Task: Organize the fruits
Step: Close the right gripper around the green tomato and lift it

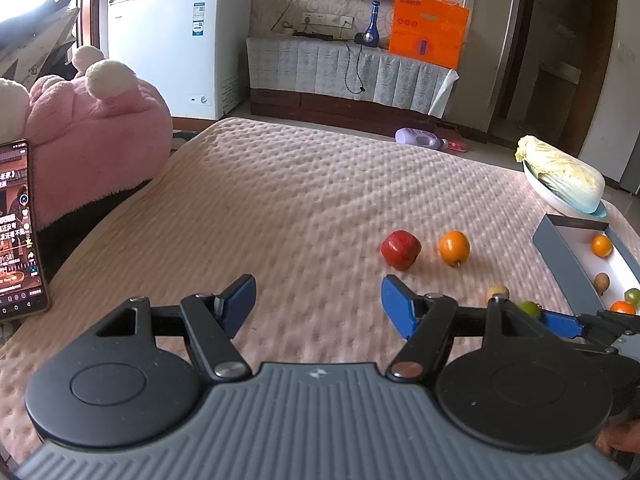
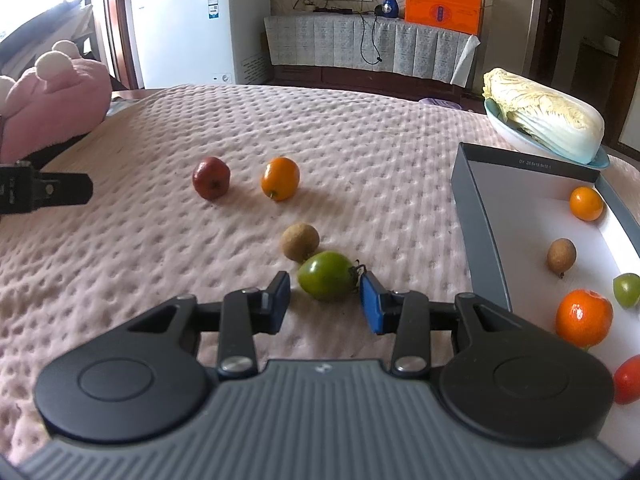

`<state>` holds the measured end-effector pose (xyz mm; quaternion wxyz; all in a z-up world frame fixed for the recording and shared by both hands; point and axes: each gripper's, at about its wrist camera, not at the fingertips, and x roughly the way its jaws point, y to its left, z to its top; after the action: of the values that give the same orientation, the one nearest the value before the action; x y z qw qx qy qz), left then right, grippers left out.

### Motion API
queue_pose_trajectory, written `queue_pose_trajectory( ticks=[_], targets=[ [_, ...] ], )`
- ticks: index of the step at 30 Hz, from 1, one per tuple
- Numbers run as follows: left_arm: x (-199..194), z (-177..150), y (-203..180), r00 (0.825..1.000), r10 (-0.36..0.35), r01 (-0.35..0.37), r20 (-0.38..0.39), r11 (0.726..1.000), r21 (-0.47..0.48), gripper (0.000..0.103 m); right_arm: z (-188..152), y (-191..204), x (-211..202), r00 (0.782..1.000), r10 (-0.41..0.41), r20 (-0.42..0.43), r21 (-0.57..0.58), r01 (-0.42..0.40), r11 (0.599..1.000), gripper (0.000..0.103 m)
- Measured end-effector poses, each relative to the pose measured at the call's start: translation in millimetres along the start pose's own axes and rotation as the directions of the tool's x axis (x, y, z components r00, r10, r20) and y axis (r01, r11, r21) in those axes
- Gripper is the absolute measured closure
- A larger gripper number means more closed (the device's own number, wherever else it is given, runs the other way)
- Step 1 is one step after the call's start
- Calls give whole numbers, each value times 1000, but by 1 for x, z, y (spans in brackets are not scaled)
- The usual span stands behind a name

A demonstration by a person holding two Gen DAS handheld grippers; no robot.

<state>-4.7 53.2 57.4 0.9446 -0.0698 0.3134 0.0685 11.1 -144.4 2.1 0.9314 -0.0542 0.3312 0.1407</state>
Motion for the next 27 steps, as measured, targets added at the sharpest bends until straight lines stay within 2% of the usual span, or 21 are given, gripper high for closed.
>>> queue_pose_trajectory(
  ticks=[15, 27],
  targets=[
    [8, -4, 3, 1000, 6, -5, -29, 1000, 1, 28, -1, 1, 0, 1000, 4, 7, -25, -4, 1000, 62],
    [8, -5, 1, 1000, 0, 0, -25, 1000, 11, 28, -1, 0, -3, 1000, 19, -7, -26, -19, 999, 69]
  ],
)
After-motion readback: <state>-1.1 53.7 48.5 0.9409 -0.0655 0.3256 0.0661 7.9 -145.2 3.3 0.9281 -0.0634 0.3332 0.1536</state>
